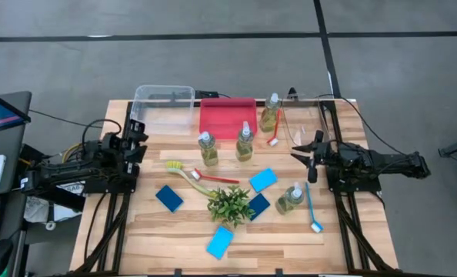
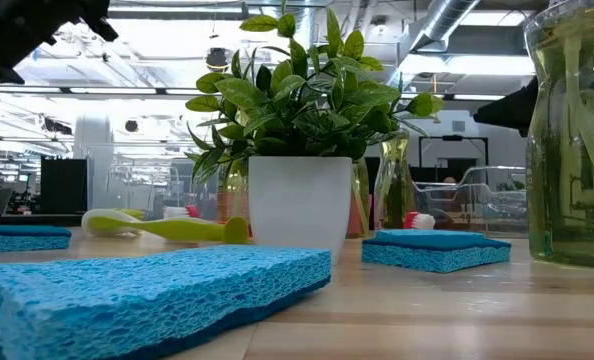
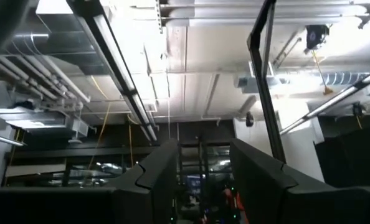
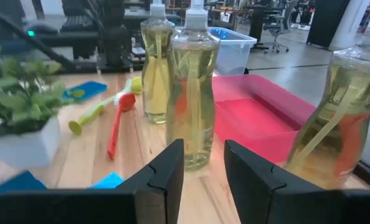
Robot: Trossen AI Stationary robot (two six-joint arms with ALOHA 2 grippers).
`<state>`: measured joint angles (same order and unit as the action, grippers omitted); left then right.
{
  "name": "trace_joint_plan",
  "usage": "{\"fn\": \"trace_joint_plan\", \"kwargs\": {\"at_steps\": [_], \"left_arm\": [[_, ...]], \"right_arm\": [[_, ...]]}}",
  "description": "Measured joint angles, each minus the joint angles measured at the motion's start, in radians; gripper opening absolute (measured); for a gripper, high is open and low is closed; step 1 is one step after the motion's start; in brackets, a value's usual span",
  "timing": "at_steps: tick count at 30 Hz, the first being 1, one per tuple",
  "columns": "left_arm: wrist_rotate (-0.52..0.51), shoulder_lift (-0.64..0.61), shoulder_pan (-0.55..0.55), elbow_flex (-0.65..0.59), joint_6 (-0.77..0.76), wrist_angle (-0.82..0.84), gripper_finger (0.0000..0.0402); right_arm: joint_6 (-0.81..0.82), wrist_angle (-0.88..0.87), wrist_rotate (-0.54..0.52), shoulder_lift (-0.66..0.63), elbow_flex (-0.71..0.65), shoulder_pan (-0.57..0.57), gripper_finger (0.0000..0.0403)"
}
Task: Pick & Place Kitchen Sink Supplies
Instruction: Put the yellow dishwashing liquid into the white bin
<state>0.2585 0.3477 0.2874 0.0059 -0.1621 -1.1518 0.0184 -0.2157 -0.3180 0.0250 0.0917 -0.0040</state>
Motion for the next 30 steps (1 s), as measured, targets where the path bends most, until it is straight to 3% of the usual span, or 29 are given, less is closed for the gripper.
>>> {"fn": "trace_joint_plan", "kwargs": {"at_steps": [6, 14, 20, 24, 30], "left_arm": [[-0.126, 0.0, 0.0, 0.0, -0.109, -0.066, 0.015], [-0.206, 0.023, 0.0, 0.0, -0.256, -0.081, 0.015], [-0.206, 0.075, 0.0, 0.0, -0.262, -0.085, 0.015], [-0.184, 0.124, 0.0, 0.026, -0.262, -0.089, 0.015], [-0.012, 0.249, 0.0, 0.099, -0.263, -0.085, 0.015]], "right_arm": [[0.05, 0.125, 0.001, 0.0, 0.0, -0.007, 0.0108], [-0.032, 0.558, -0.002, 0.0, 0.0, -0.038, 0.0108], [-0.044, 0.832, 0.001, 0.0, 0.0, -0.047, 0.0108], [-0.044, 0.775, 0.004, 0.0, 0.0, -0.042, 0.0108], [0.051, 0.801, 0.03, 0.0, 0.0, -0.042, 0.0108]]}}
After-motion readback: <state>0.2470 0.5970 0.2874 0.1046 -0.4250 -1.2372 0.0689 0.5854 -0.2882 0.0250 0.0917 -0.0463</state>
